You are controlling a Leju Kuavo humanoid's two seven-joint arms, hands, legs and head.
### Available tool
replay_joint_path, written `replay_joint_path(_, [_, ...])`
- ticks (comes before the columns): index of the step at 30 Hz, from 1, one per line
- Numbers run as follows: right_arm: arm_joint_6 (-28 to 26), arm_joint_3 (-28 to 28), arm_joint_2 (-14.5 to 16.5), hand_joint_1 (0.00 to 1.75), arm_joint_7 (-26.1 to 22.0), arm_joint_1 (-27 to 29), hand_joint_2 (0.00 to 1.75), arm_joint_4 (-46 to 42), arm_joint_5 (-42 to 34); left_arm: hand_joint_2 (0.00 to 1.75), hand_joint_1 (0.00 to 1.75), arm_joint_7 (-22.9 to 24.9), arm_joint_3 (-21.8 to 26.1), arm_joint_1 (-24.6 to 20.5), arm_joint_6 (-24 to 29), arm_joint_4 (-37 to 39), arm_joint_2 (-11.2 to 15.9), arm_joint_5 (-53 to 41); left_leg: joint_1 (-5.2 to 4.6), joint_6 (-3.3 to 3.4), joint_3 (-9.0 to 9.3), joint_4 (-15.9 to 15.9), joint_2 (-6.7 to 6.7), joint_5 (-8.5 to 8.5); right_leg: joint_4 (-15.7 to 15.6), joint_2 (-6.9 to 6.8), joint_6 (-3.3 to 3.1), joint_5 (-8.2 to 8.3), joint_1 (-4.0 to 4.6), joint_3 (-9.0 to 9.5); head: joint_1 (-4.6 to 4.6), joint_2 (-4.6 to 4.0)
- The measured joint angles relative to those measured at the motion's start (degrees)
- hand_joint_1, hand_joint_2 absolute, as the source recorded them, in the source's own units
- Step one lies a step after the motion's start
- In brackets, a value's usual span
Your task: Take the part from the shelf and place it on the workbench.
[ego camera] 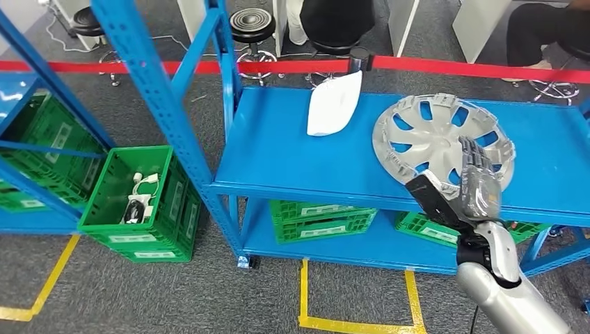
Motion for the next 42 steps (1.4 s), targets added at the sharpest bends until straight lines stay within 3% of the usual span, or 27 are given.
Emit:
replay_joint_path(3, [-0.2, 0.3, 0.3, 0.0, 0.0, 0.0, 1.75, 0.4, -0.1, 0.0, 0.0, 0.1, -0.5, 0.1, 0.1, 0.0, 0.0, 0.4, 0.0, -0.28, -7.05, 9.8, -0.37, -3.4, -0.3, -0.06, -0.66, -0.83, 0.36, 1.37, -0.45, 0.0])
replay_joint_path(4, [-0.2, 0.3, 0.5, 0.0, 0.0, 0.0, 1.75, 0.6, -0.1, 0.0, 0.0, 0.2, -0.7, 0.2, 0.1, 0.0, 0.1, 0.6, -0.04, -0.17, -8.65, 10.9, -0.39, -3.57, -0.3, -0.04, -0.74, -1.22, 0.5, 1.89, -0.54, 0.0])
replay_joint_path(5, [-0.2, 0.4, 0.6, 0.0, 0.0, 0.1, 1.75, 0.7, -0.1, 0.0, 0.0, 0.2, -0.9, 0.3, 0.2, 0.0, 0.1, 0.7, -0.12, 0.09, -9.37, 10.1, -0.41, -2.62, -0.3, 0.01, -0.8, -1.67, 0.68, 2.52, -0.64, 0.0])
replay_joint_path(8, [-0.3, 0.4, 0.8, 0.0, 0.0, 0.1, 1.75, 1.1, -0.1, 0.0, 0.0, 0.3, -1.2, 0.3, 0.3, 0.0, 0.2, 1.2, -0.73, 1.82, -7.82, 1.0, -0.68, 5.44, -0.4, 0.12, -0.77, -3.19, 1.14, 4.54, -0.86, 0.0])
replay_joint_path(9, [-0.3, 0.4, 0.9, 0.0, 0.0, 0.0, 1.75, 1.2, -0.2, 0.0, 0.0, 0.3, -1.2, 0.3, 0.4, 0.0, 0.3, 1.3, -1.0, 2.47, -7.23, -1.1, -0.97, 6.63, -0.4, 0.23, -0.59, -3.61, 1.17, 4.91, -0.85, 0.0])
replay_joint_path(11, [-0.1, 0.5, 1.1, 0.0, 0.0, 0.0, 1.75, 1.5, -0.3, 0.0, 0.0, 0.4, -1.4, 0.4, 0.7, 0.0, 0.4, 1.5, -1.38, 3.14, -6.65, -2.2, -1.41, 6.77, -0.5, 0.43, 0.01, -4.24, 1.13, 5.31, -0.83, 0.0])
replay_joint_path(13, [1.1, 0.7, 1.1, 0.0, 0.3, -0.3, 1.75, 1.7, -0.1, 0.0, 0.0, 0.4, -1.7, 0.4, 1.1, 0.0, 0.5, 1.5, -1.24, 3.2, -5.7, -3.4, -1.36, 7.75, -0.6, 0.5, 0.62, -4.9, 1.1, 5.8, -0.97, 0.0])
replay_joint_path(15, [3.3, 1.0, 0.8, 0.0, 0.8, -1.0, 1.75, 2.0, 0.0, 0.0, 0.0, 0.4, -2.1, 0.2, 1.4, -0.1, 0.6, 1.6, -0.91, 3.17, -4.77, -4.5, -1.08, 8.18, 1.5, 0.49, 1.17, -6.45, 1.03, 5.2, -0.85, 0.0])
replay_joint_path(18, [5.8, 1.5, 0.4, 0.0, 1.3, -1.8, 1.75, 2.6, -0.2, 0.0, 0.0, 0.4, -2.7, 0.1, 1.5, -0.3, 0.5, 1.7, -0.76, 3.42, -4.16, -5.0, -0.63, 7.9, 11.4, 0.47, 2.19, -10.6, 0.7, -0.47, 0.05, 0.0])
replay_joint_path(19, [6.9, 1.7, 0.4, 0.0, 1.3, -1.9, 1.75, 2.8, -0.5, 0.0, 0.0, 0.4, -2.8, 0.2, 1.5, -0.3, 0.5, 1.7, -0.75, 3.43, -4.12, -5.0, -0.53, 7.77, 13.9, 0.47, 2.51, -11.08, 0.53, -2.25, 0.31, 0.0])
replay_joint_path(20, [8.3, 1.9, 0.3, 0.0, 1.3, -2.1, 1.75, 3.0, -0.8, 0.0, 0.0, 0.4, -2.9, 0.2, 1.5, -0.3, 0.6, 1.8, -0.72, 3.34, -4.1, -4.9, -0.46, 7.65, 14.3, 0.46, 2.79, -10.36, 0.3, -3.15, 0.43, 0.0])
replay_joint_path(21, [9.9, 2.2, 0.1, 0.0, 1.3, -2.6, 1.75, 3.3, -1.3, 0.0, 0.0, 0.4, -3.0, 0.2, 1.5, -0.3, 0.6, 1.9, -0.65, 3.19, -4.07, -4.9, -0.39, 7.56, 12.9, 0.44, 3.05, -8.66, 0.04, -3.08, 0.51, 0.0])
replay_joint_path(23, [13.9, 2.9, -0.4, 0.0, 1.3, -4.0, 1.75, 3.8, -2.4, 0.0, 0.0, 0.4, -3.4, 0.2, 1.5, -0.3, 0.6, 2.1, -0.46, 2.59, -4.07, -4.5, -0.24, 7.29, 6.2, 0.47, 3.7, -4.12, -0.55, -0.75, 0.61, 0.0])
replay_joint_path(24, [15.6, 3.3, -0.5, 0.0, 1.3, -4.8, 1.75, 4.2, -2.8, 0.0, 0.0, 0.4, -3.6, 0.1, 1.5, -0.3, 0.7, 2.3, -0.5, 2.21, -4.18, -4.2, -0.16, 7.13, 3.3, 0.64, 3.9, -2.67, -0.69, 0.35, 0.77, 0.0])
replay_joint_path(25, [16.9, 3.8, -0.6, 0.0, 1.2, -5.5, 1.75, 4.6, -3.2, 0.0, 0.0, 0.4, -3.8, 0.1, 1.5, -0.3, 0.8, 2.4, -0.58, 1.84, -4.33, -4.0, -0.11, 7.01, 1.5, 0.83, 3.59, -1.9, -0.76, 1.03, 0.9, 0.0])
replay_joint_path(26, [17.8, 4.3, -0.7, 0.0, 1.2, -6.0, 1.75, 5.0, -3.5, 0.0, 0.0, 0.4, -4.0, 0.0, 1.5, -0.3, 0.8, 2.4, -0.73, 1.56, -4.52, -3.8, -0.04, 6.87, 0.8, 0.99, 3.07, -1.8, -0.75, 1.19, 0.86, 0.0])
replay_joint_path(28, [18.6, 5.2, -0.8, 0.0, 1.2, -6.9, 1.75, 5.6, -3.7, 0.0, 0.0, 0.4, -4.3, 0.0, 1.5, -0.4, 1.0, 2.5, -0.89, 2.1, -4.67, -3.8, 0.06, 6.76, 0.7, 1.07, 1.91, -1.6, -0.66, 1.07, 0.48, 0.0])
replay_joint_path(31, [19.4, 6.2, -0.9, 0.0, 1.2, -8.0, 1.75, 6.2, -3.9, 0.0, 0.0, 0.5, -4.7, 0.0, 1.5, -0.4, 1.2, 2.7, -0.84, 3.51, -4.59, -3.8, 0.13, 6.98, 0.7, 1.0, 1.48, -1.53, -0.38, 1.15, -0.28, 0.0])
replay_joint_path(34, [21.1, 7.8, -0.9, 0.0, 1.1, -9.4, 1.75, 7.3, -4.6, 0.0, 0.0, 0.6, -5.6, 0.0, 1.5, -0.4, 1.2, 3.1, -0.56, 3.66, -4.53, -3.9, 0.1, 7.08, 0.7, 0.98, 1.02, -1.6, 0.03, 1.17, -0.79, 0.0])
replay_joint_path(37, [22.8, 9.9, -0.8, 0.0, 0.8, -10.7, 1.75, 8.7, -5.1, 0.0, 0.0, 0.8, -6.4, 0.0, 1.7, -0.4, 1.2, 3.8, -0.3, 3.39, -4.54, -3.9, 0.04, 7.14, 0.7, 0.94, 0.76, -1.71, 0.34, 1.19, -0.97, 0.0])
replay_joint_path(42, [25.3, 13.4, -0.5, 0.0, 0.5, -12.9, 1.75, 11.1, -5.9, 0.0, 0.0, 1.2, -8.0, 0.0, 2.1, -0.4, 1.3, 4.5, 0.0, 1.4, -4.53, -4.0, -0.09, 6.87, 0.7, 0.86, 0.44, -1.96, 0.55, 1.21, -1.0, 0.0])
